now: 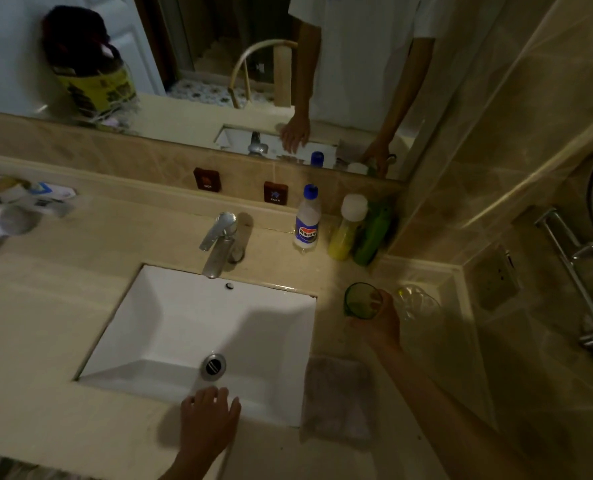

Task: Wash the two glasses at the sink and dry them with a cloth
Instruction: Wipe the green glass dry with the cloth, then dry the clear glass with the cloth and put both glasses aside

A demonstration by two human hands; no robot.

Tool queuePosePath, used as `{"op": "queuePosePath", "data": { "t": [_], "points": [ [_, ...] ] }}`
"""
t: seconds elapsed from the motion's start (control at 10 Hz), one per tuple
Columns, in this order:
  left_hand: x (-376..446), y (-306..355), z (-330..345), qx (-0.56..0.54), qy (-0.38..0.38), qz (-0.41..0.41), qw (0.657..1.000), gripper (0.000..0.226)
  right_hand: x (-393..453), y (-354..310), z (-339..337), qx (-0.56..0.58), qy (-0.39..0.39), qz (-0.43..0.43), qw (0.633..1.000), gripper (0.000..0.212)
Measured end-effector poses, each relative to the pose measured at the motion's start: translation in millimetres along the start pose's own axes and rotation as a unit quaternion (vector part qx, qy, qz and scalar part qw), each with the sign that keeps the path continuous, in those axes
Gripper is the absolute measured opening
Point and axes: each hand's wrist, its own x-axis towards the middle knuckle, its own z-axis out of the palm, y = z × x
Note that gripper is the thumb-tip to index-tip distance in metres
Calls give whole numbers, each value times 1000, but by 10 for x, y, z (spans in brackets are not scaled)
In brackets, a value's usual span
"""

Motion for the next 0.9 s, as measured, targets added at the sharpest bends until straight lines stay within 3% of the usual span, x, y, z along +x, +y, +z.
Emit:
{"op": "queuePosePath", "data": {
  "t": [0.2,0.3,0.4,0.5,0.6,0.7,0.8,0.9],
  "points": [
    [57,6,-50,1,0,2,1000,49,-45,-27,-54,0,-26,8,1000,91],
    [69,-40,-6,-1,24,20,1000,65,-94,-16,-74,44,-28,61,997,53],
    [85,-60,30,6,59,36,998,92,-224,137,-175,15,-61,102,993,52],
    [82,-29,-56,20,24,22,999,64,-228,414,-392,24,-19,148,989,52],
    [61,13,-149,32,-87,27,995,51,-231,519,-719,-27,-14,167,985,41],
    [68,56,-201,43,-91,15,995,65,-167,515,-959,10,-8,143,990,60],
    [36,64,-227,39,-80,8,996,59,-161,303,-1099,45,-14,107,993,87],
    [76,61,-231,42,3,32,999,61,-133,171,-1114,77,-36,72,994,94]
  ]
}}
